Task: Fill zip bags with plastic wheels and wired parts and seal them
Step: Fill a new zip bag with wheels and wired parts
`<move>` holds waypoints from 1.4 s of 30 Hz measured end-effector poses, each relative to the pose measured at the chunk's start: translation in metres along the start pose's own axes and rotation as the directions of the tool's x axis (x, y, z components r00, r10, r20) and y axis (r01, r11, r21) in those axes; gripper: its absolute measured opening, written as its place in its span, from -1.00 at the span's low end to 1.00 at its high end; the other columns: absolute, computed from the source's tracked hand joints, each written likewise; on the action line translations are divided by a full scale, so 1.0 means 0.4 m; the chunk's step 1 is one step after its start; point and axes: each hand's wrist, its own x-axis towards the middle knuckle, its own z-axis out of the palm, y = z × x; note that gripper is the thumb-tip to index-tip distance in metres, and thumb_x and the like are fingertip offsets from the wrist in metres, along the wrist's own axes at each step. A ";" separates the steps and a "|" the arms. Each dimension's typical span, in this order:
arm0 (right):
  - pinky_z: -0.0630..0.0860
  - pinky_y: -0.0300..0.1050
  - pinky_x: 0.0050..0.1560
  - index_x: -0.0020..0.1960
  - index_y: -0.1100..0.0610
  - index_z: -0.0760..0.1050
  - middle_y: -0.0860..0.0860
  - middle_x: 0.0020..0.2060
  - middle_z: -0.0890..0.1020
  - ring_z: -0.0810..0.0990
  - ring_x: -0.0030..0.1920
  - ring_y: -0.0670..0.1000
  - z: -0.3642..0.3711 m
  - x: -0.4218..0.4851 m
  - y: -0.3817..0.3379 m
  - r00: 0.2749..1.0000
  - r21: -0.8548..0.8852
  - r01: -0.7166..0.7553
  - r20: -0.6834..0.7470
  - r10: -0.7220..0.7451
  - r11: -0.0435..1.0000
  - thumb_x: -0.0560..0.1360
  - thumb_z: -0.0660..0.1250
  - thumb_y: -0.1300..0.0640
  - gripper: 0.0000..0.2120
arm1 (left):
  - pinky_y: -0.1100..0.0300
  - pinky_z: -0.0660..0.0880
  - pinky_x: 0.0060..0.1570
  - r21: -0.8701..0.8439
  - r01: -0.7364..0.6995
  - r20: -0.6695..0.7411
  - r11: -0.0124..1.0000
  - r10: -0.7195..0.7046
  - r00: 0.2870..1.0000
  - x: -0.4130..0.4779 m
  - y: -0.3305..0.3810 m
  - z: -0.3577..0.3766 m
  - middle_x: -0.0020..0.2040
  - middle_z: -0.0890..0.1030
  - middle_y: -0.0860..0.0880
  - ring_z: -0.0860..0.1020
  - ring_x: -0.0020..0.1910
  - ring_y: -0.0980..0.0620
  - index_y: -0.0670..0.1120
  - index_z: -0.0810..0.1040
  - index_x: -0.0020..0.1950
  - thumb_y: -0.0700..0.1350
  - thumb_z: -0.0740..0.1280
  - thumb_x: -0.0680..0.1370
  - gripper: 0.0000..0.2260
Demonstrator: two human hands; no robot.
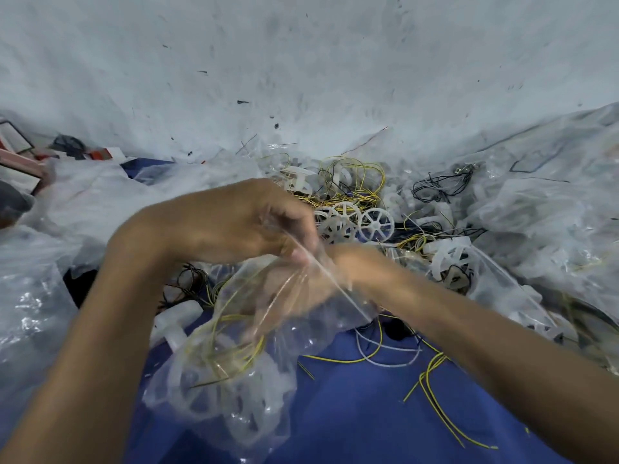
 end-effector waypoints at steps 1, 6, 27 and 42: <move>0.49 -0.17 -0.01 0.21 0.18 0.43 0.05 0.07 0.56 0.53 0.08 0.10 -0.028 -0.006 -0.003 0.992 0.087 -0.040 0.121 0.029 0.995 0.57 0.20 0.12 -0.75 | 0.31 0.49 -0.09 0.012 0.031 0.029 0.999 -0.031 0.999 -0.009 -0.009 -0.009 -0.16 0.67 0.11 0.62 -0.14 0.20 0.03 0.64 -0.17 0.03 0.36 0.40 -0.88; 0.47 -0.40 -0.05 -0.05 0.12 0.59 0.02 -0.09 0.62 0.57 -0.14 -0.16 -0.062 -0.049 -0.001 0.939 0.220 -0.048 0.341 -0.030 0.974 0.52 0.30 0.06 -0.85 | 0.39 0.40 -0.16 0.016 0.072 0.094 0.997 -0.074 0.993 -0.007 -0.003 -0.003 -0.25 0.62 0.14 0.55 -0.24 0.24 0.06 0.64 -0.20 0.03 0.38 0.41 -0.92; 0.38 -0.19 0.06 0.06 0.08 0.61 0.00 0.09 0.63 0.55 0.03 -0.05 -0.015 -0.066 0.376 0.799 0.447 -0.381 -0.282 0.531 0.810 0.46 0.39 0.09 -0.81 | 0.15 0.44 0.03 0.152 0.281 0.261 0.948 -0.313 0.913 -0.032 -0.037 -0.022 -0.31 0.64 0.22 0.58 -0.24 0.29 0.26 0.62 -0.34 0.08 0.47 0.31 -0.93; 0.34 -0.13 -0.06 0.13 0.16 0.48 0.16 0.14 0.48 0.48 0.16 0.17 0.104 0.017 0.597 0.652 0.139 -0.751 0.004 0.758 0.646 0.50 0.31 -0.08 -0.65 | 0.48 0.37 -0.12 0.136 0.306 0.238 0.942 -0.331 0.913 -0.015 -0.049 -0.016 -0.27 0.65 0.24 0.59 -0.19 0.31 0.26 0.63 -0.31 0.03 0.48 0.34 -0.89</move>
